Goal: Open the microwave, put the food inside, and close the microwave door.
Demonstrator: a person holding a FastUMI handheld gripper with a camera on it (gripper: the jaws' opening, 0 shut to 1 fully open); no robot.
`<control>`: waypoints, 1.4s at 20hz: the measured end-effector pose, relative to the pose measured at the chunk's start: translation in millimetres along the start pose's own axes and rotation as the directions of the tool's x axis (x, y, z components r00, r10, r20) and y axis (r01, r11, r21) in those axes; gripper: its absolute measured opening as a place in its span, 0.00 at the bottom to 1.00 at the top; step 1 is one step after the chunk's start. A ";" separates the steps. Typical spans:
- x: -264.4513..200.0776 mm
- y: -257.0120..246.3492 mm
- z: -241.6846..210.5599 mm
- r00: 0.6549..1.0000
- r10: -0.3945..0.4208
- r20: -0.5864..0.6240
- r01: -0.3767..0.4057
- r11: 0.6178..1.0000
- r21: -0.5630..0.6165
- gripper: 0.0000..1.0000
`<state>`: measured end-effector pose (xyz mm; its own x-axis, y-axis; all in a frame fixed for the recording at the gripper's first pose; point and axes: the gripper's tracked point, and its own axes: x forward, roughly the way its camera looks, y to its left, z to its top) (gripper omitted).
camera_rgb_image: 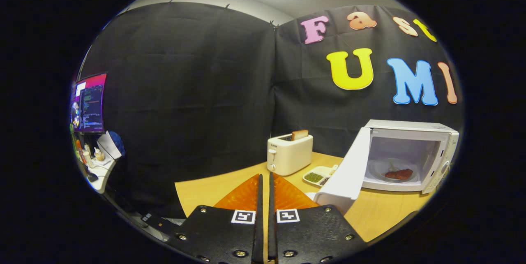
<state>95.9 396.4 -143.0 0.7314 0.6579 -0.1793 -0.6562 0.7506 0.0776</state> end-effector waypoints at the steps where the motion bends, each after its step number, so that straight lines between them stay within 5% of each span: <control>1: 3.4 -3.2 -6.6 1.000 -0.026 -0.007 0.025 0.999 -0.032 0.05; 5: -14.0 -25.2 -15.9 0.989 -0.141 0.033 0.145 0.975 -0.167 0.05; 12: -51.1 -99.5 -52.7 0.969 -0.245 -0.043 0.234 0.956 -0.174 0.05; 18: -64.6 -204.8 -77.7 0.916 -0.389 -0.101 0.388 0.921 -0.024 0.05; 28: -77.2 -337.8 -81.3 0.816 -0.570 -0.097 0.576 0.816 0.051 0.05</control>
<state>245.9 87.1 -235.0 0.9529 0.1030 -0.2852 -0.1046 0.9945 0.0095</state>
